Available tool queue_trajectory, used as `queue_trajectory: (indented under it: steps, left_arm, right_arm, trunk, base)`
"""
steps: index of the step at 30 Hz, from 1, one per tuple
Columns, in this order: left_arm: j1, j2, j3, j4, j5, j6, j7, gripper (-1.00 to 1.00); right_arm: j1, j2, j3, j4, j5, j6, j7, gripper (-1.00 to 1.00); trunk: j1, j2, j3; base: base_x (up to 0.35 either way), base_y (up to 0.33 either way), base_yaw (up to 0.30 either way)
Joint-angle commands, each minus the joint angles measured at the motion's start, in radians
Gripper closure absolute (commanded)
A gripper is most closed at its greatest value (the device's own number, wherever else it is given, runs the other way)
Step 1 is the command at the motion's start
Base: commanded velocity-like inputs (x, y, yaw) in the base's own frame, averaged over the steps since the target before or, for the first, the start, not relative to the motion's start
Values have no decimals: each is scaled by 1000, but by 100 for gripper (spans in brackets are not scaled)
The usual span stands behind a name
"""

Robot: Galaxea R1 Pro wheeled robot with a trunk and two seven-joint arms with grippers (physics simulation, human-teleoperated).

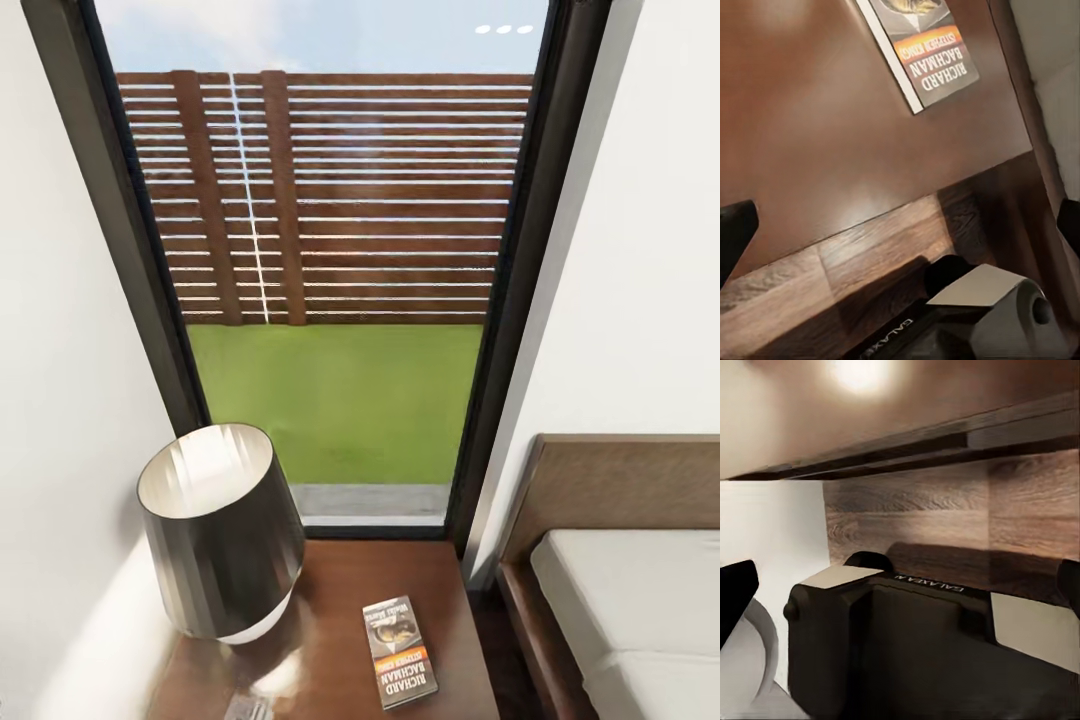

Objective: In the bedroom, move the book from the bed onto either nightstand, and place the two sandals side by side next to the bed.

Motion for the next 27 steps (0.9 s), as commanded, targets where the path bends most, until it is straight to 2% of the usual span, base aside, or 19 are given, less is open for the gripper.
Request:
queue_trajectory:
  steps: [1, 2, 5, 7, 11, 13, 14, 16, 19, 21, 23, 27]
  left_arm:
    - [-1, 0, 2, 18, 2, -8, 8, -100]
    - [-1, 0, 1, 40, 1, -12, 29, -100]
    - [-1, -1, 1, 68, 1, -15, 68, -100]
    - [0, -3, -1, 97, -4, -19, 133, -100]
    - [18, -8, -1, 111, -47, -31, 238, -100]
    - [52, -17, -1, 113, -86, -34, 321, -100]
    - [59, -21, -1, 114, -94, -34, 341, -100]
    - [82, -28, -1, 114, -121, -33, 408, -100]
    - [133, -36, -1, 115, -179, -30, 556, -100]
    - [155, -37, -1, 115, -202, -29, 618, -100]
    - [170, -37, -1, 115, -216, -28, 663, -100]
    - [185, -37, -1, 116, -225, -29, 686, -100]
  right_arm:
    - [17, -1, -11, 3, 8, 6, 3, -100]
    - [39, -1, -11, 4, 8, 6, 3, -100]
    - [56, -1, -11, 5, 8, 6, 3, -100]
    - [65, -1, -11, 6, 10, 6, 3, -100]
    - [69, -1, -11, 21, 12, 7, -3, -100]
    - [69, -1, -10, 47, 12, 7, -50, -100]
    - [69, -1, -10, 50, 12, 7, -69, -100]
    - [69, 0, -10, 57, 12, 7, -141, -100]
    - [70, 8, -9, 63, 11, 8, -272, -100]
    - [70, 10, -9, 64, 11, 8, -302, -100]
    - [70, 11, -9, 64, 11, 9, -321, -100]
    - [70, 12, -8, 64, 11, 10, -331, -100]
  trunk:
    - [-4, 7, 2]
    - [-8, 14, 6]
    - [-19, 35, 15]
    - [-27, 49, 21]
    - [-42, 77, 34]
    - [-50, 91, 40]
    - [-54, 98, 43]
    - [-62, 112, 49]
    - [-73, 133, 59]
    - [-81, 147, 65]
    - [-88, 161, 71]
    - [-92, 168, 74]
  base:
    - [0, 0, 0]
    - [0, 0, 0]
    - [0, 0, 0]
    - [0, 0, 0]
    - [0, 0, 0]
    - [0, 0, 0]
    - [0, 0, 0]
    - [0, 0, 0]
    - [0, 0, 0]
    - [0, 0, 0]
    - [0, 0, 0]
    - [0, 0, 0]
